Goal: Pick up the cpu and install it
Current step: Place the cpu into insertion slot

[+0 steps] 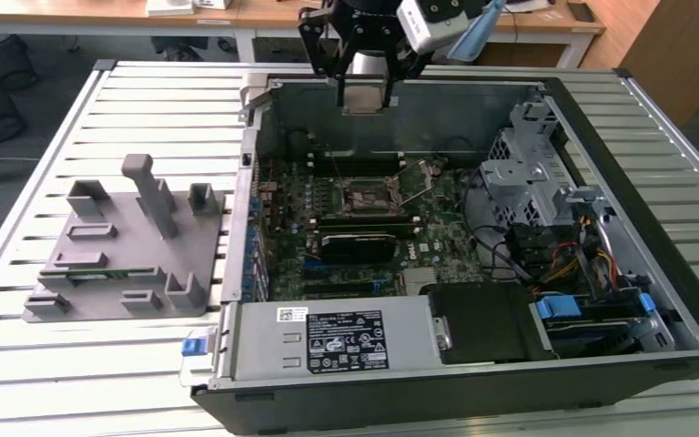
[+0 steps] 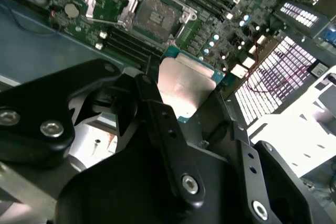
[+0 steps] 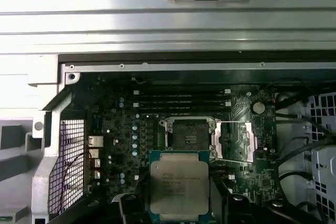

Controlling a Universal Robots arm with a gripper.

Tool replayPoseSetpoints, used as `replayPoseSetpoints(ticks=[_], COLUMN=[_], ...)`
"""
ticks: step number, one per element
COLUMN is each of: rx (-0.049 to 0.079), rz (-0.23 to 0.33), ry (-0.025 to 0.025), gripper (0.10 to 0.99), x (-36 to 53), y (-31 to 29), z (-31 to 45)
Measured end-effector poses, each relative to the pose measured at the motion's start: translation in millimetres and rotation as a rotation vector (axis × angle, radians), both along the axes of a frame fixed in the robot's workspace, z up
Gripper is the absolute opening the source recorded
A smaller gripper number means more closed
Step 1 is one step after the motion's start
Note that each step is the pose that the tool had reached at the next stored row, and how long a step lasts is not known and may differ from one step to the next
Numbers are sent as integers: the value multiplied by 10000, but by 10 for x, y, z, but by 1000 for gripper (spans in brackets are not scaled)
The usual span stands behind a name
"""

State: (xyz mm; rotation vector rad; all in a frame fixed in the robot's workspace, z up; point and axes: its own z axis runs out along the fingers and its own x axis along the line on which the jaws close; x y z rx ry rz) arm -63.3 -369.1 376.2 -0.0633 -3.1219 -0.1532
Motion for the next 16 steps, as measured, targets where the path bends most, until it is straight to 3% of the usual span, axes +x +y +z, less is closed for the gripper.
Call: replayPoseSetpoints(ticks=[16], rx=[-1], rz=[-2877], ry=[1], gripper=[541], x=[0], y=[0], z=[-20])
